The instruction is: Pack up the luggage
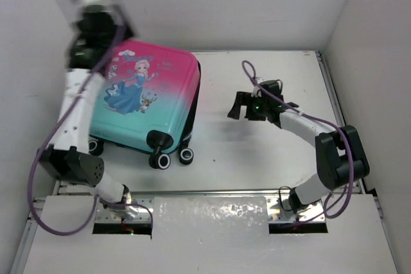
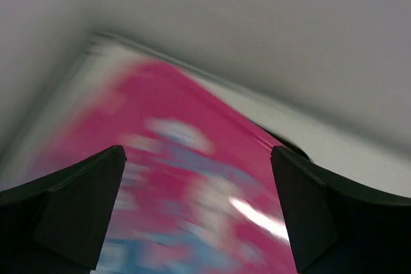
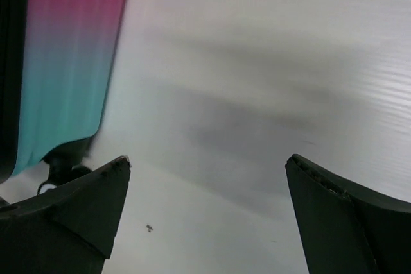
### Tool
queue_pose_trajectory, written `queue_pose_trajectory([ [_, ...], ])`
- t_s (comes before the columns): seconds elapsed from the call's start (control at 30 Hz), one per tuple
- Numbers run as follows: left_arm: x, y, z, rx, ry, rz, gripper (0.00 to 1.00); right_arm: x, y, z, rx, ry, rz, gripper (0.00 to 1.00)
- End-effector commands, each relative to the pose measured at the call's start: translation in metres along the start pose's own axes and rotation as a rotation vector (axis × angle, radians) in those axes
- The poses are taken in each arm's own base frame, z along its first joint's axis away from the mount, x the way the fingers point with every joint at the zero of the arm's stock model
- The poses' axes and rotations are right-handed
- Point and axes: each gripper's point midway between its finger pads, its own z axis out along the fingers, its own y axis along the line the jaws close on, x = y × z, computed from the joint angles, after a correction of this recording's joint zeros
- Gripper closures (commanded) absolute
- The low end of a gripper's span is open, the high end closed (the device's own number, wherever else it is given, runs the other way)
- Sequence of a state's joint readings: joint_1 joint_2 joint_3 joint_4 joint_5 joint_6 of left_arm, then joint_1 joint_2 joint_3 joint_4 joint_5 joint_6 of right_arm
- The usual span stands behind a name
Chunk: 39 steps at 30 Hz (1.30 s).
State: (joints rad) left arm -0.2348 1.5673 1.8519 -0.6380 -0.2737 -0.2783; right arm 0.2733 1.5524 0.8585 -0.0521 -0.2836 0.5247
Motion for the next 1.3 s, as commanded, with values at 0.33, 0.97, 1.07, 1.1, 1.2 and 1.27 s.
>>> queue_pose_trajectory([
  [0.33,0.079,0.379,-0.028,-0.987,0.046,-0.442,0.03,0.053,0.143,0.059,-0.271,-0.023,0.023,0.01],
  [0.97,0.312,0.076,-0.054,0.227,0.579,-0.547,0.10,-0.145,0.103,0.169,-0.425,0.122,0.016,0.01],
  [1.07,0.298,0.044,-0.091,0.294,0.473,-0.530,0.10,-0.178,0.026,0.136,-0.120,-0.018,0.002,0.01],
  [1.1,0.300,0.064,-0.094,0.166,0.437,-0.515,0.10,-0.205,-0.015,0.100,0.008,-0.102,0.079,0.01],
  [1.2,0.246,0.097,-0.110,0.001,0.214,-0.431,0.09,-0.248,-0.124,0.020,0.471,-0.332,0.307,0.01],
  [1.27,0.214,0.119,-0.116,-0.106,0.117,-0.349,0.08,-0.283,-0.141,-0.040,0.657,-0.468,0.247,0.01],
])
